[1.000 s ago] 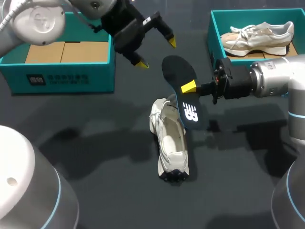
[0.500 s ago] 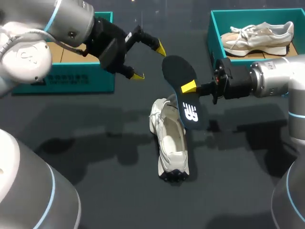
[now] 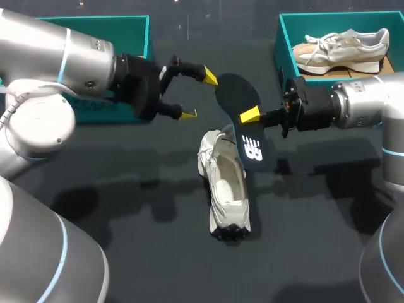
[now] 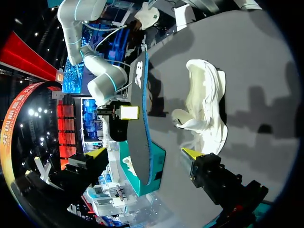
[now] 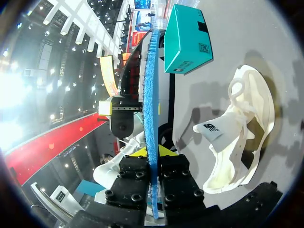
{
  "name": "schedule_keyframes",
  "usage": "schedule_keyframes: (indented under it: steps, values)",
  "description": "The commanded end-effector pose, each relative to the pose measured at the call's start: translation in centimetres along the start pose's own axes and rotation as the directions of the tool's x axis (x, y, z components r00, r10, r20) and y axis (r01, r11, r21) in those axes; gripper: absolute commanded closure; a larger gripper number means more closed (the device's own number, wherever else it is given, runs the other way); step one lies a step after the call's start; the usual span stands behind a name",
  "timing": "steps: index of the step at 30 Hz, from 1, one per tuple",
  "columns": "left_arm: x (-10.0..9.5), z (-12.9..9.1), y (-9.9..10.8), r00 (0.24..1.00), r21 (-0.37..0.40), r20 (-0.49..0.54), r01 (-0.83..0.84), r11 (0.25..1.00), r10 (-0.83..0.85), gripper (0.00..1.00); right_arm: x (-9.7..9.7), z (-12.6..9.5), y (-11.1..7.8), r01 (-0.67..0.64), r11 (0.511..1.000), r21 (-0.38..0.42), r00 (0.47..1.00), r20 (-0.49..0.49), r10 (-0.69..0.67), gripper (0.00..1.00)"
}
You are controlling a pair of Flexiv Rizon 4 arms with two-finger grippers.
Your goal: Take the shoe out of the shoebox, open the shoe tongue, remove and reinsert the insole, then place the shoe into the shoebox
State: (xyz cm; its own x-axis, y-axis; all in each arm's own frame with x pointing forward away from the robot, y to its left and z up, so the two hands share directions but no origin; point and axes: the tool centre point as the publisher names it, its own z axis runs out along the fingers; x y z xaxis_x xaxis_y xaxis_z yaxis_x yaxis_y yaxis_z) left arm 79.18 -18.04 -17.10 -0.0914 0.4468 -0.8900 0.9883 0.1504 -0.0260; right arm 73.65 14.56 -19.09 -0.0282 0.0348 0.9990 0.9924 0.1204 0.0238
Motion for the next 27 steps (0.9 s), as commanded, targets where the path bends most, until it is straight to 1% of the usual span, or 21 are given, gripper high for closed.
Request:
schedule_keyframes:
  steps: [1, 5, 9, 13, 20, 22, 24, 27]
  values:
    - [0.8, 0.6, -0.1, 0.993, -0.008, 0.116, 0.021, 1.000, -0.020, 0.00, 0.0, 0.1, -0.1, 0.000, 1.000, -0.003, 1.000, 0.001, 0.000, 1.00]
    - [1.5, 1.0, -0.2, 0.981, -0.045, 0.192, 0.029, 0.999, -0.020, 0.00, 0.3, 0.3, -0.1, 0.006, 1.000, -0.006, 1.000, -0.029, -0.006, 1.00]
    - [2.0, 1.2, -0.3, 0.952, -0.010, 0.303, 0.051, 0.999, -0.045, 0.00, 0.6, 0.7, -0.2, 0.008, 1.000, -0.008, 0.999, -0.049, -0.009, 1.00]
    - [2.0, 1.2, -0.3, 0.952, -0.010, 0.303, 0.051, 0.999, -0.045, 0.00, 0.8, 1.2, -0.2, -0.004, 1.000, -0.005, 0.999, -0.052, 0.004, 1.00]
    - [2.0, 1.2, -0.3, 0.952, -0.010, 0.303, 0.051, 0.999, -0.045, 0.00, 0.8, 1.2, -0.2, -0.004, 1.000, -0.005, 0.999, -0.052, 0.004, 1.00]
    - [2.1, 1.7, -0.2, 0.952, -0.010, 0.299, 0.063, 0.998, -0.058, 0.00, 0.8, 1.2, -0.2, -0.004, 1.000, -0.005, 0.999, -0.052, 0.004, 1.00]
    - [2.2, 1.9, -0.3, 0.945, 0.007, 0.316, 0.087, 0.996, -0.085, 0.00, 0.8, 1.7, -0.1, -0.002, 1.000, -0.016, 0.999, -0.051, 0.001, 1.00]
    - [2.1, 2.4, -0.4, 0.939, 0.002, 0.331, 0.094, 0.996, -0.089, 0.00, 0.8, 2.1, 0.0, 0.001, 0.999, -0.044, 0.998, -0.062, -0.004, 1.00]
